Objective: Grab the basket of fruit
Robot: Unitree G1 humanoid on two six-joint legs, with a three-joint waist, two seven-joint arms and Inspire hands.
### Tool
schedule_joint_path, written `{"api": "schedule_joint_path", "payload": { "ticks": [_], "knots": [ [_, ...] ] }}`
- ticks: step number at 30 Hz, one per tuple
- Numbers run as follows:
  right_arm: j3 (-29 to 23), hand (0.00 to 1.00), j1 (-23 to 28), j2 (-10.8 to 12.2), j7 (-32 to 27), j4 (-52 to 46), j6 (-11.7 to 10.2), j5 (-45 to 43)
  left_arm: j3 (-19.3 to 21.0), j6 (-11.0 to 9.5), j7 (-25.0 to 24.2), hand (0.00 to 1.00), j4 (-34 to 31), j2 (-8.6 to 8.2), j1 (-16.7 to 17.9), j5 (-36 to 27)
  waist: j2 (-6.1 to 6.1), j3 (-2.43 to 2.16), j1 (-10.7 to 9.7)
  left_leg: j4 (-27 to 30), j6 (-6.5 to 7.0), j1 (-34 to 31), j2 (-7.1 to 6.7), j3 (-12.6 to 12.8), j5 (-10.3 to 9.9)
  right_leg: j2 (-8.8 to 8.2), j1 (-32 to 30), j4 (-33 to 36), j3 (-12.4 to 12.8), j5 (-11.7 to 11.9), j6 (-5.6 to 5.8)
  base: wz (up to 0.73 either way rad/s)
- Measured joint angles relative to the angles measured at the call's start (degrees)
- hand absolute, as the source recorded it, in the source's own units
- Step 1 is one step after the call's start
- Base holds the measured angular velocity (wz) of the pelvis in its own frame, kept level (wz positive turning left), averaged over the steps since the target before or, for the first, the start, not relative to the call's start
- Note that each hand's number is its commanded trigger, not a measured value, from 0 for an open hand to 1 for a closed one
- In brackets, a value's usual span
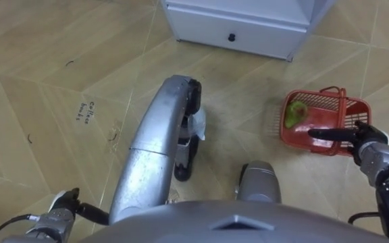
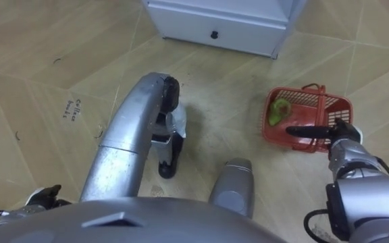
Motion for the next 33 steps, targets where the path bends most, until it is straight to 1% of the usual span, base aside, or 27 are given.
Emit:
{"api": "schedule_joint_path", "payload": {
  "ticks": [3, 10, 12, 14, 19, 20, 21, 22, 26, 30, 33],
  "knots": [
    [0.74, 0.00, 0.00, 0.00, 0.00, -0.01, 0.00, -1.18, -0.35, 0.00, -0.14, 0.00, 0.00, 0.00, 0.00, -0.07, 0.00, 0.00, 0.01, 0.00, 0.00, 0.02, 0.02, -0.04, 0.00, -0.02, 0.03, 0.00, -0.07, -0.01, 0.02, 0.00],
    [4.43, 0.00, -0.12, 0.00, 1.15, -0.55, 0.00, -1.88, -2.87, -0.04, -0.17, 0.00, 0.00, -0.14, -0.01, -0.11, -0.04, 0.03, 0.22, 0.01, 0.00, 0.02, 0.28, -0.07, 0.00, 0.04, -0.08, 0.04, -0.07, -0.05, 0.10, 0.00],
    [4.58, 0.00, -0.13, 0.00, 1.71, -0.57, 0.00, -1.86, -3.41, -0.04, -0.24, 0.00, -0.02, -0.14, -0.02, -0.13, -0.01, 0.05, 0.51, 0.01, 0.00, 0.01, 0.53, -0.02, 0.00, 0.09, -0.22, 0.11, -0.02, -0.11, 0.23, -0.03],
    [6.11, 0.00, -0.15, -0.08, 1.74, -0.64, -0.01, -1.90, -3.67, -0.05, -0.51, 0.00, -0.14, -0.16, -0.27, -0.26, -0.04, 0.15, 1.28, 0.00, 0.00, -0.11, 1.01, 0.20, 0.00, 0.20, -0.71, 0.39, 0.10, -0.14, 0.27, -0.06],
    [8.29, 0.02, -0.38, -0.08, 1.83, -0.87, -0.04, -1.89, -5.23, -0.10, -0.78, 0.00, -0.08, -0.16, -0.35, -2.72, 0.28, 0.22, 1.75, 0.00, 0.00, -0.10, 1.05, 0.27, 0.00, 0.20, -0.74, 0.41, 0.40, -0.15, 0.29, 0.00],
    [8.31, 0.81, -0.52, -0.09, 1.81, -0.87, -0.04, -1.82, -5.51, -0.10, -0.87, 0.00, -0.08, -0.16, -0.34, -3.47, 0.28, 0.23, 1.76, 0.00, 0.00, -0.11, 1.05, 0.29, 0.00, 0.19, -0.77, 0.42, 0.49, -0.15, 0.29, 0.00],
    [8.30, 1.00, -0.62, -0.11, 1.80, -0.88, -0.04, -1.81, -5.51, -0.10, -1.01, 0.00, -0.08, -0.16, -0.34, -3.82, 0.29, 0.23, 1.77, -0.01, -0.01, -0.10, 1.06, 0.31, 0.00, 0.18, -0.80, 0.43, 0.55, -0.15, 0.30, 0.00],
    [8.30, 1.00, -0.87, -0.14, 1.78, -0.88, -0.03, -1.75, -5.51, -0.09, -1.28, 0.00, -0.07, -0.16, -0.38, -4.69, 0.29, 0.24, 1.78, 0.00, 0.00, -0.10, 1.14, 0.35, 0.00, 0.19, -0.91, 0.48, 0.70, -0.16, 0.30, -0.04],
    [8.30, 1.00, -2.25, -0.20, 1.83, -0.82, -0.03, -1.69, -5.64, -0.08, -1.59, 0.00, -0.08, -0.31, -0.63, -4.77, 0.23, 0.39, 1.68, -0.03, -0.02, -0.14, 1.52, 0.67, 0.01, 0.21, -1.55, 0.96, 1.29, -0.18, 0.35, -0.06],
    [8.30, 1.00, -2.32, -0.19, 1.88, -0.81, -0.03, -1.77, -6.31, -0.05, -1.69, 0.00, -0.07, -0.57, -0.81, -4.77, 0.22, 0.39, 1.60, 0.01, -0.04, -0.23, 1.65, 0.73, 0.04, 0.26, -1.72, 1.13, 1.36, -0.20, 0.36, -0.01],
    [8.27, 1.00, -2.43, -0.18, 1.88, -0.79, -0.03, -1.88, -6.69, 0.23, -1.85, 0.00, 0.88, -0.63, -2.44, -4.78, 0.19, 0.41, 1.61, 0.18, 0.04, -0.44, 1.81, 0.64, 0.07, 0.54, -1.79, 1.21, 1.39, -0.22, 0.40, 0.00]
  ]
}}
